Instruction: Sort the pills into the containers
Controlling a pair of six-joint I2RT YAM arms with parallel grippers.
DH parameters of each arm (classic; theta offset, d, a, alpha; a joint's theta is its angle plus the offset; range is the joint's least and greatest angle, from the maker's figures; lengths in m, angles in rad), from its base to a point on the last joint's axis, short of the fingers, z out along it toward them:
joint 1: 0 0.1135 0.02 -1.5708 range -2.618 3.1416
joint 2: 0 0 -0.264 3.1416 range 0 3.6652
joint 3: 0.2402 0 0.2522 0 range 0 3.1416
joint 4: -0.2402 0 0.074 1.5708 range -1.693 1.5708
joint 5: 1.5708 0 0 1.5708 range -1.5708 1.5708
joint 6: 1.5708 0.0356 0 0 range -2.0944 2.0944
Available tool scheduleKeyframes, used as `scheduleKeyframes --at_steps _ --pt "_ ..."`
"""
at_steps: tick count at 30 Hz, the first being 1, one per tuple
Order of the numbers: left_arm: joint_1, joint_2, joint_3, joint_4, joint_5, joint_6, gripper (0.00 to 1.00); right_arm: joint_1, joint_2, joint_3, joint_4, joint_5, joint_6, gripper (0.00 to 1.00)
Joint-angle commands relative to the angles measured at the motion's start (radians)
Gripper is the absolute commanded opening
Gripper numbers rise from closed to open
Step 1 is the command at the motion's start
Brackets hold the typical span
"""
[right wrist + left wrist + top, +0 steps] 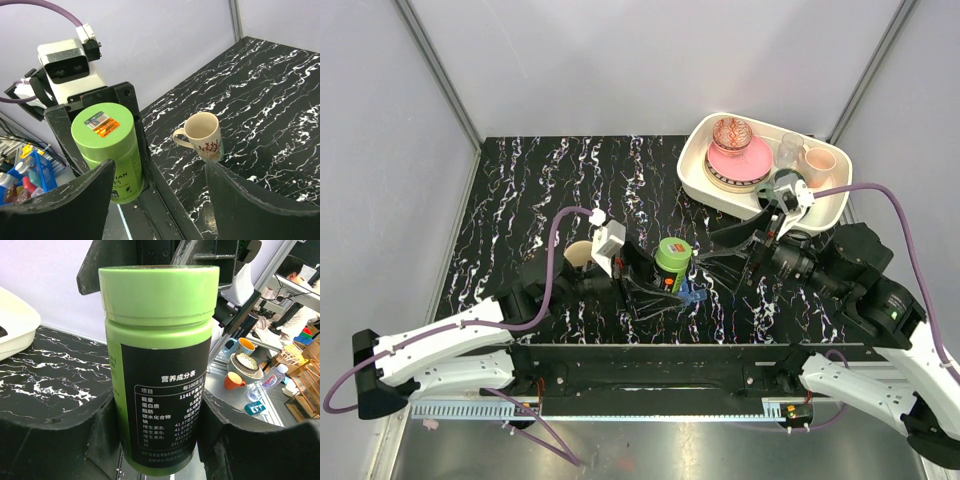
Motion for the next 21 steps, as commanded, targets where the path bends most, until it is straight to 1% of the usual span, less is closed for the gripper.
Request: scheduleKeyframes --at_steps 1,6,10,13,17,21 --pt "-0.003 -0.024 -0.003 0.073 -0.029 0.021 0.0 0.003 -0.018 0.049 0.007 0.071 -0.042 0.77" --pt "-0.003 -0.027 -0.004 0.052 -0.069 0.024 0.0 0.003 0.003 0.102 0.01 0.12 -0.037 0.7" --pt "-0.003 -0.031 -0.001 0.018 -0.117 0.029 0.0 0.005 0.039 0.155 0.01 0.163 -0.023 0.71" --pt "-0.003 -0.028 0.008 -0.013 -0.146 0.035 0.0 0.003 0.107 0.205 0.009 0.18 -0.009 0.74" --pt "-0.003 -0.022 0.025 -0.048 -0.187 0.04 0.0 0.002 0.209 0.268 -0.009 0.177 0.02 0.73" --pt "-0.003 -0.027 0.025 -0.076 -0.253 0.04 0.0 0.003 0.282 0.282 -0.02 0.143 0.064 0.73"
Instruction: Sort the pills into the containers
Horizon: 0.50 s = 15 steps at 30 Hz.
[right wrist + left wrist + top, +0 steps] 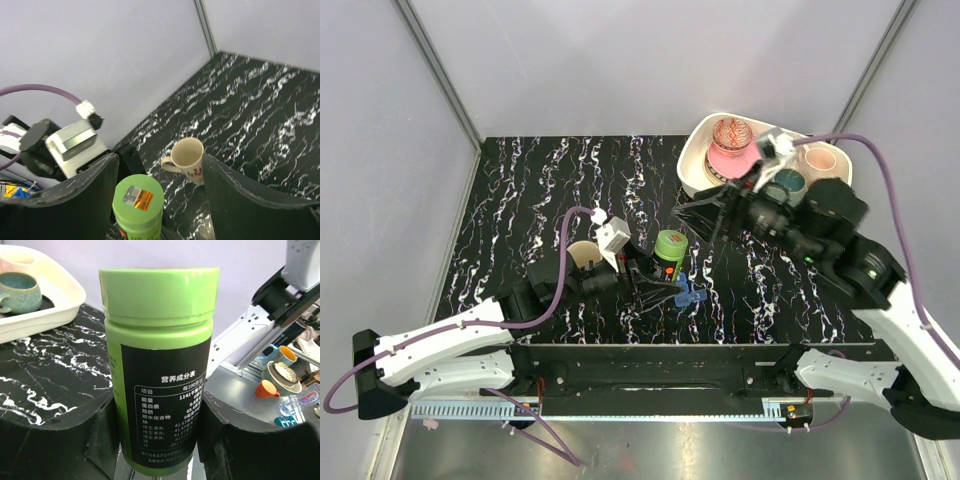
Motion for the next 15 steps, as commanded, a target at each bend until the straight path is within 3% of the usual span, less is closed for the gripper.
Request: scheduleKeyframes --at_steps 1,15 --pt "-0.003 -0.024 0.038 0.015 -0.095 0.02 0.0 0.002 0.08 0.026 -0.008 -0.013 0.056 0.73" --pt "-0.003 0.016 0.049 -0.008 -0.19 0.022 0.0 0.003 0.055 -0.061 -0.006 -0.096 0.119 0.73"
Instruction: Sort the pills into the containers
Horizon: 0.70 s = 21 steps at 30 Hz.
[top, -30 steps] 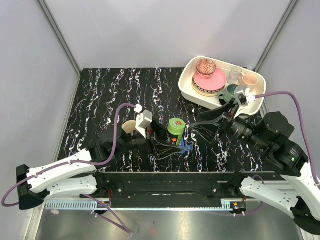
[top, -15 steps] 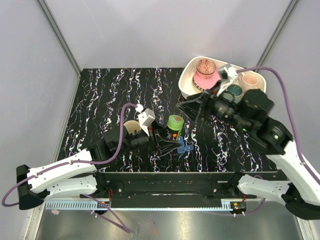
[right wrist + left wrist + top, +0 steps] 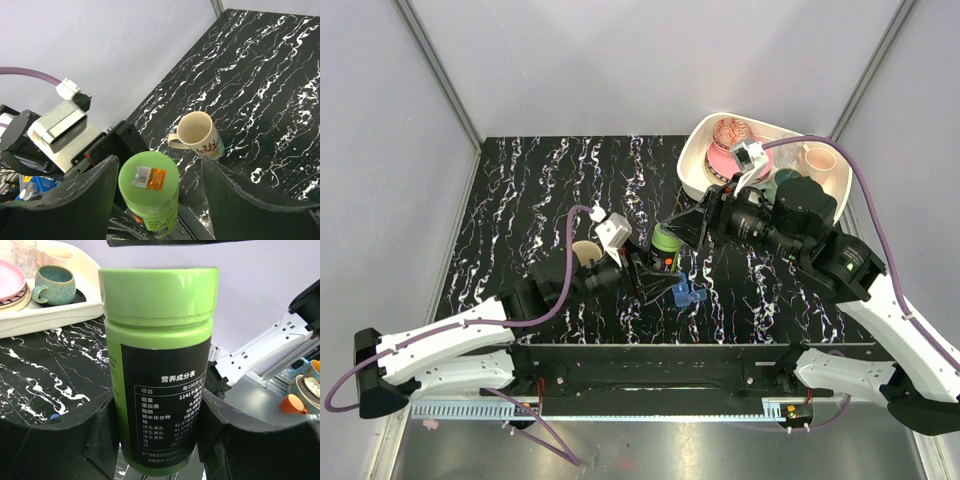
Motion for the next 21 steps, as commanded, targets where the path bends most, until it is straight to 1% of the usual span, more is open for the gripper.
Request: scheduleKeyframes --at_steps 1,6,16,21 --pt "-0.003 0.009 0.05 0.036 -0.055 0.009 0.0 0.003 -0.019 -0.021 0.031 -0.057 0.033 0.73" --pt "-0.003 0.018 0.064 0.029 -0.056 0.009 0.0 0.003 -0.017 -0.038 0.033 -0.082 0.048 0.73" --pt "-0.003 0.026 0.076 0.036 -0.052 0.003 0.0 0.007 -0.014 -0.061 0.036 -0.08 0.051 0.72" --pt "-0.003 0.028 0.073 0.038 -0.047 0.003 0.0 0.007 -0.011 -0.075 0.048 -0.083 0.053 0.68"
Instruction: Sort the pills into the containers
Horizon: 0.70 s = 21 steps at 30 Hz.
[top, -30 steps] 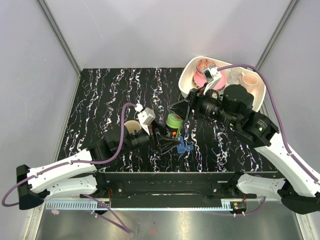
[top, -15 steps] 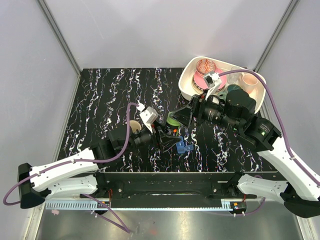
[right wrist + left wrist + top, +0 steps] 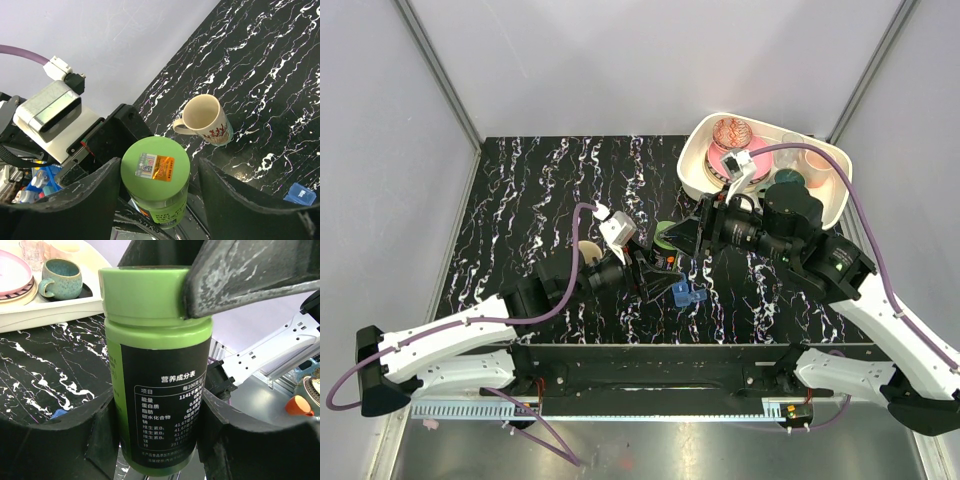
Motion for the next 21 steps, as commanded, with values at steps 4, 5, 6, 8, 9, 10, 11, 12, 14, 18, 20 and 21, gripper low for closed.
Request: scheduleKeyframes --at_steps 4,5,6,8,9,10,11,12,14,18,20,21 --pt "-0.003 -0.003 0.04 0.078 -0.014 -0.002 0.0 0.007 0.0 -0.013 0.065 -0.031 0.015 0.52" --pt "-0.003 -0.004 0.038 0.078 -0.012 -0.004 0.0 0.007 -0.001 -0.014 0.066 -0.031 0.015 0.47" --pt "-0.003 -0.006 0.032 0.08 -0.011 -0.004 0.0 0.008 -0.001 -0.016 0.07 -0.038 0.009 0.39" --pt "-0.003 -0.012 0.024 0.084 -0.008 -0.007 0.0 0.007 -0.009 -0.024 0.074 -0.051 0.001 0.29" --pt "-0.003 -0.015 0.02 0.097 0.011 -0.008 0.0 0.007 -0.014 -0.025 0.077 -0.064 -0.014 0.24" --pt "-0.003 -0.02 0.009 0.106 0.026 -0.008 0.0 0.007 -0.024 -0.03 0.088 -0.08 -0.028 0.17" --pt "-0.003 -0.02 0.003 0.113 0.04 -0.01 0.0 0.007 -0.032 -0.043 0.096 -0.098 -0.043 0.15" --pt "-0.003 -0.021 -0.002 0.13 0.076 -0.011 0.0 0.008 -0.04 -0.053 0.103 -0.133 -0.071 0.13" --pt "-0.003 -0.029 -0.025 0.149 0.112 -0.011 0.0 0.007 -0.064 -0.082 0.129 -0.178 -0.096 0.1" --pt "-0.003 -0.041 -0.051 0.215 0.244 -0.008 0.0 0.006 -0.102 -0.122 0.166 -0.337 -0.154 0.02" --pt "-0.003 -0.041 -0.057 0.222 0.29 -0.007 0.0 0.007 -0.132 -0.142 0.185 -0.379 -0.168 0.0" --pt "-0.003 -0.043 -0.06 0.238 0.329 -0.005 0.0 0.007 -0.141 -0.146 0.192 -0.42 -0.178 0.0"
